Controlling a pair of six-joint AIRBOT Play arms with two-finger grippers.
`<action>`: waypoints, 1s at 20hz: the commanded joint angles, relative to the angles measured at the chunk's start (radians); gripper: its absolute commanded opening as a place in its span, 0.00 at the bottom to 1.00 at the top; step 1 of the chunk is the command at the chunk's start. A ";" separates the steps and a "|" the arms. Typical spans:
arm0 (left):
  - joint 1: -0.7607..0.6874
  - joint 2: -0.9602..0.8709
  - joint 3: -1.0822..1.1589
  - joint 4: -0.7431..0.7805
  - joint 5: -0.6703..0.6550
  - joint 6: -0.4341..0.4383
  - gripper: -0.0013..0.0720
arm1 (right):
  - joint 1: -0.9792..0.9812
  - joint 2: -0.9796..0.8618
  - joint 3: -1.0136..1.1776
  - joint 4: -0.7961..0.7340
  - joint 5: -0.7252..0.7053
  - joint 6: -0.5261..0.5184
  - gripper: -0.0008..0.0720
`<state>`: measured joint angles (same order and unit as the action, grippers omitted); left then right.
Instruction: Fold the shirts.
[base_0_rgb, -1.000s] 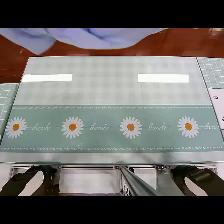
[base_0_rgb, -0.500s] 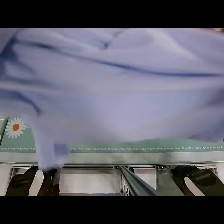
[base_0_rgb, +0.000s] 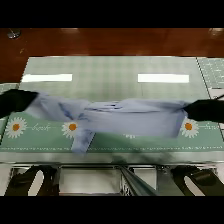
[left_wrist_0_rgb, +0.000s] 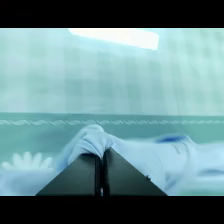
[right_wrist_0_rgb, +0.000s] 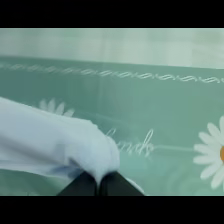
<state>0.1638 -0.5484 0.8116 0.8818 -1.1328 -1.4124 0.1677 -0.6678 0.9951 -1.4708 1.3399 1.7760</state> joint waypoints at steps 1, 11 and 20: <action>-0.161 -0.212 -0.135 -0.120 0.355 0.116 0.06 | -0.106 -0.162 -0.103 0.017 -0.344 0.025 0.05; -0.227 -0.811 0.371 0.002 0.096 0.087 0.98 | -0.480 -0.668 0.224 0.516 -0.241 -0.319 0.87; -0.025 -0.574 -0.164 -0.082 -0.053 0.081 0.97 | -0.888 -0.391 -0.278 0.510 -0.269 -0.485 0.86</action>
<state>0.1352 -1.1988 0.8795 0.9680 -1.2446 -1.3899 -0.6441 -1.1416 0.9314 -1.0733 1.1469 1.3735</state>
